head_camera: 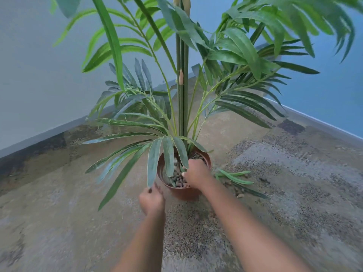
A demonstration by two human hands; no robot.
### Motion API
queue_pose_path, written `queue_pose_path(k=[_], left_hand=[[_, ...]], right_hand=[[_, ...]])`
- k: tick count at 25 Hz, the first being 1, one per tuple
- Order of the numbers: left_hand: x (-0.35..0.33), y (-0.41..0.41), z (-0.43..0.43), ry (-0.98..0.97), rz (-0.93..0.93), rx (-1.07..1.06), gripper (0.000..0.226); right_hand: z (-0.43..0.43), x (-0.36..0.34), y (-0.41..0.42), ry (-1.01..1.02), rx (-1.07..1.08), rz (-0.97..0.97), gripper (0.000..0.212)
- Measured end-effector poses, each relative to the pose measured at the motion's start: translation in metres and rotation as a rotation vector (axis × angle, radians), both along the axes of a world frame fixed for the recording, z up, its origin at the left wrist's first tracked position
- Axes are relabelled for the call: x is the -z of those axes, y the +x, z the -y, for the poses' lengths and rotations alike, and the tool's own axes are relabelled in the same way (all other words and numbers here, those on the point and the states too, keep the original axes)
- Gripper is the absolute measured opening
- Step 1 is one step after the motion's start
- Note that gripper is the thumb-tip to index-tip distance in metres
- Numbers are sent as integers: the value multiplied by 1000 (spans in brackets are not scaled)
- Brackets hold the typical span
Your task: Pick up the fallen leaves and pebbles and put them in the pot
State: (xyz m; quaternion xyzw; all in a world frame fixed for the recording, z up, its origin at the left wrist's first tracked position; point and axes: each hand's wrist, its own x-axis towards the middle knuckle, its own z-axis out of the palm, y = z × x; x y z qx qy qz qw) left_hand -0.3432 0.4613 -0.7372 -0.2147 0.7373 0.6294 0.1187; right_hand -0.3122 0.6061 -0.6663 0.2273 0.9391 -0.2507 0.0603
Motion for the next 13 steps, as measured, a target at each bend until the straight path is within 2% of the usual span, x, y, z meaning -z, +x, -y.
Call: queue_pose_path(k=[1, 3, 6, 10, 13], left_hand=[[6, 15, 3, -55, 1, 49, 38], [27, 46, 10, -255, -28, 302, 50], [48, 80, 16, -543, -146, 595, 49], [44, 100, 7, -580, -181, 685, 48], [36, 102, -4, -596, -202, 746, 43]], right_hand=[[-7, -1, 4, 46, -45, 52, 12], [-11, -2, 8, 81, -168, 159, 29], [0, 3, 6, 58, -363, 205, 43], [23, 11, -17, 66, -480, 172, 47], [35, 9, -35, 71, -450, 157, 50]])
